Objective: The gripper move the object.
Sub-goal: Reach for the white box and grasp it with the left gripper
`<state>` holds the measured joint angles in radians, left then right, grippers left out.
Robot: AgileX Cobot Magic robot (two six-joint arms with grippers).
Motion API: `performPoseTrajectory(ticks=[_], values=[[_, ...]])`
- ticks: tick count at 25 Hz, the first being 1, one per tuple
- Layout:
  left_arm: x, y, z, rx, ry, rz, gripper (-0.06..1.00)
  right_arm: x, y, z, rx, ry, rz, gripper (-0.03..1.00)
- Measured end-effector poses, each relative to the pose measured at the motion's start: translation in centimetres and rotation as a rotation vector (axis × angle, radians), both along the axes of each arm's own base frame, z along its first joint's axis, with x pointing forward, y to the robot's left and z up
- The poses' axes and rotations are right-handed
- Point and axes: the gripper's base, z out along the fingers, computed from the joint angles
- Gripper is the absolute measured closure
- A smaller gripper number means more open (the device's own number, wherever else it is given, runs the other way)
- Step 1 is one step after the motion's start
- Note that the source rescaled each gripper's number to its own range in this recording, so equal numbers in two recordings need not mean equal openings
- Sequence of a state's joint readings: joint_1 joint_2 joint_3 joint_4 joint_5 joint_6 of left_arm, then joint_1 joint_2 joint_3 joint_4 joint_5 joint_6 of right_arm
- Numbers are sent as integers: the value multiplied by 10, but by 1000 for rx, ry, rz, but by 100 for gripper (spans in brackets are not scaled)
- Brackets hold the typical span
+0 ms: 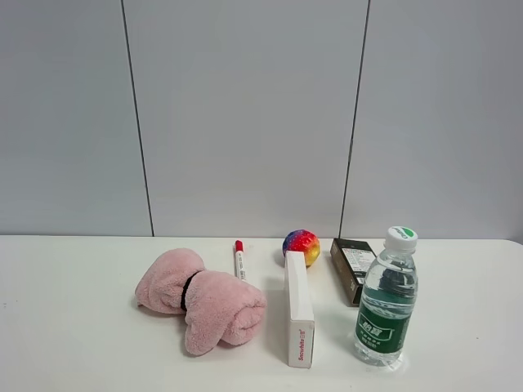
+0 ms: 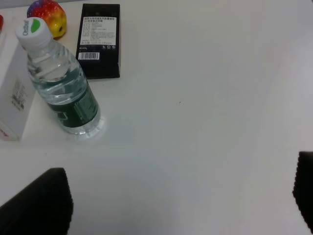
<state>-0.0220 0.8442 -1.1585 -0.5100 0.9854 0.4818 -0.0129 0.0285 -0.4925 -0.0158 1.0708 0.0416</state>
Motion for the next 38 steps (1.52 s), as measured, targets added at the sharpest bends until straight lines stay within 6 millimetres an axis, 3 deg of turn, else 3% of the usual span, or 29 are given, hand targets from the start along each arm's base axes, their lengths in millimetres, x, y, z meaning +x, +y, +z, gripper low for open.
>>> performPoseTrajectory(ticks=[6,11,16,24,28,38], values=[[82,-27,-34,-23,161,-94,-6,0,0,0,0,0,0,-3],[130,-81,-57,31,326,-194,-6,0,0,0,0,0,0,-3],[172,-135,-81,79,530,-168,-6,0,0,0,0,0,0,-3],[204,-215,-117,194,695,-132,-6,0,0,0,0,0,0,-3],[218,-243,-134,210,699,-130,-6,0,0,0,0,0,0,-3],[242,-270,-172,165,765,-30,-6,0,0,0,0,0,0,-3]])
